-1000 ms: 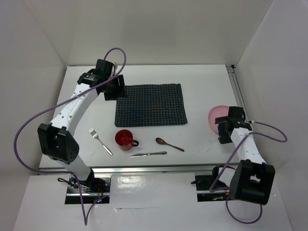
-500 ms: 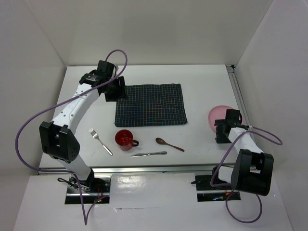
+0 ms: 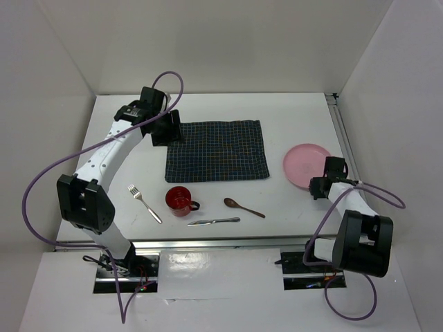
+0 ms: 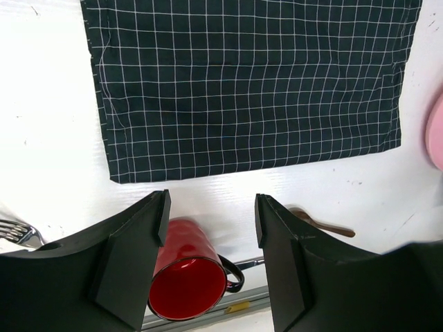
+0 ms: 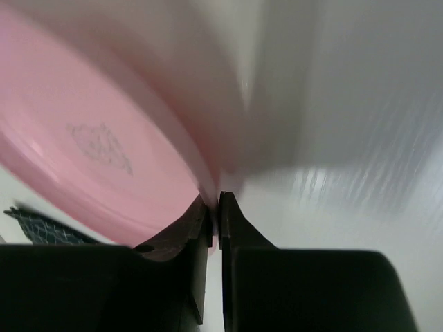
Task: Set the dinner table for one person
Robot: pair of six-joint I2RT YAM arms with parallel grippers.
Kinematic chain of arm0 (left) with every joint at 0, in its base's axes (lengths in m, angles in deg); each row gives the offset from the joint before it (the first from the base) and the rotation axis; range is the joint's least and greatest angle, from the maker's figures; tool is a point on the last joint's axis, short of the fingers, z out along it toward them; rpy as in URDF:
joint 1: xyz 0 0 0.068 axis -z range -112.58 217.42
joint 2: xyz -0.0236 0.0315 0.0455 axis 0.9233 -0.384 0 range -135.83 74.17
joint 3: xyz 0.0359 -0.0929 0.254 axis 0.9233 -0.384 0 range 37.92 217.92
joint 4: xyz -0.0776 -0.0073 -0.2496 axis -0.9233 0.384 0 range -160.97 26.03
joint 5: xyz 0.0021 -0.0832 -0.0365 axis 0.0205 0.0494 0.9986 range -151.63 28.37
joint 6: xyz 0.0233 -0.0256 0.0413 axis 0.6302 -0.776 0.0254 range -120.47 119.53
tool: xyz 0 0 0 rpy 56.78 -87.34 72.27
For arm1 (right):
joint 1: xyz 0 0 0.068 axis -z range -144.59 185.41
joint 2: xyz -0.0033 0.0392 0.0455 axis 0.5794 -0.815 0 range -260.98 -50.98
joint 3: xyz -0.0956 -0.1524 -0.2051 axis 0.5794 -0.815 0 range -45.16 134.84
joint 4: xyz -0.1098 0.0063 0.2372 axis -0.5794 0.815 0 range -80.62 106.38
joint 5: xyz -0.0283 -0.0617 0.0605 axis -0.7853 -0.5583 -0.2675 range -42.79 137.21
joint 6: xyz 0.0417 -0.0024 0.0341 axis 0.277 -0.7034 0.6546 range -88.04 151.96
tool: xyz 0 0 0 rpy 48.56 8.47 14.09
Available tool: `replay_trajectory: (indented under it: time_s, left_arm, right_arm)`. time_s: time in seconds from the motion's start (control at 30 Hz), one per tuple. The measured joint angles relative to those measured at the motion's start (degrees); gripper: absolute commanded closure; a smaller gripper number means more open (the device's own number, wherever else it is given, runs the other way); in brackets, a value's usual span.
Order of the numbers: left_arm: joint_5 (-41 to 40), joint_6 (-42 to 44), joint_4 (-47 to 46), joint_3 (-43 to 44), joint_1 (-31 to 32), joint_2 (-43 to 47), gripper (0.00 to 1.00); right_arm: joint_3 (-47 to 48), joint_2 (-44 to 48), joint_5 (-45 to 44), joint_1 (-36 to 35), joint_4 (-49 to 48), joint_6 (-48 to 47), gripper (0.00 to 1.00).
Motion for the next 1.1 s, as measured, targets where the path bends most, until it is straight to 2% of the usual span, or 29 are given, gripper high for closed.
replay_trajectory:
  time_s: [0.03, 0.23, 0.4, 0.5, 0.67, 0.77, 0.93, 1.1]
  left_arm:
    - [0.1, 0.0, 0.0, 0.0, 0.0, 0.0, 0.31]
    - [0.4, -0.1, 0.0, 0.0, 0.0, 0.0, 0.31]
    - [0.2, -0.2, 0.1, 0.0, 0.0, -0.6, 0.31]
    - [-0.2, -0.5, 0.3, 0.0, -0.7, -0.7, 0.31]
    - [-3.1, -3.0, 0.5, 0.0, -3.0, -0.3, 0.31]
    - [-5.3, -4.5, 0.7, -0.7, -4.3, 1.6, 0.3]
    - [-7.3, -6.1, 1.0, -3.3, -6.3, 7.7, 0.3]
    - [-7.4, -6.5, 0.9, -4.4, -7.6, 11.0, 0.3]
  right_arm:
    - [0.0, 0.9, 0.7, 0.0, 0.1, -0.5, 1.0]
    - [1.7, 5.7, 0.1, -2.7, 3.3, -1.9, 1.0]
    - [12.3, 3.5, 1.8, -7.8, 3.0, -8.9, 1.0]
    - [22.3, -2.5, 5.6, -12.8, 0.7, -15.9, 1.0]
    - [42.2, -21.4, 14.7, -22.8, -1.0, -26.1, 1.0]
    - [49.2, -31.8, 19.9, -27.3, -0.7, -29.8, 1.0]
    - [52.7, -43.5, 26.7, -31.3, 0.6, -33.1, 1.0]
    - [52.7, -46.3, 28.8, -32.1, 2.5, -33.8, 1.0]
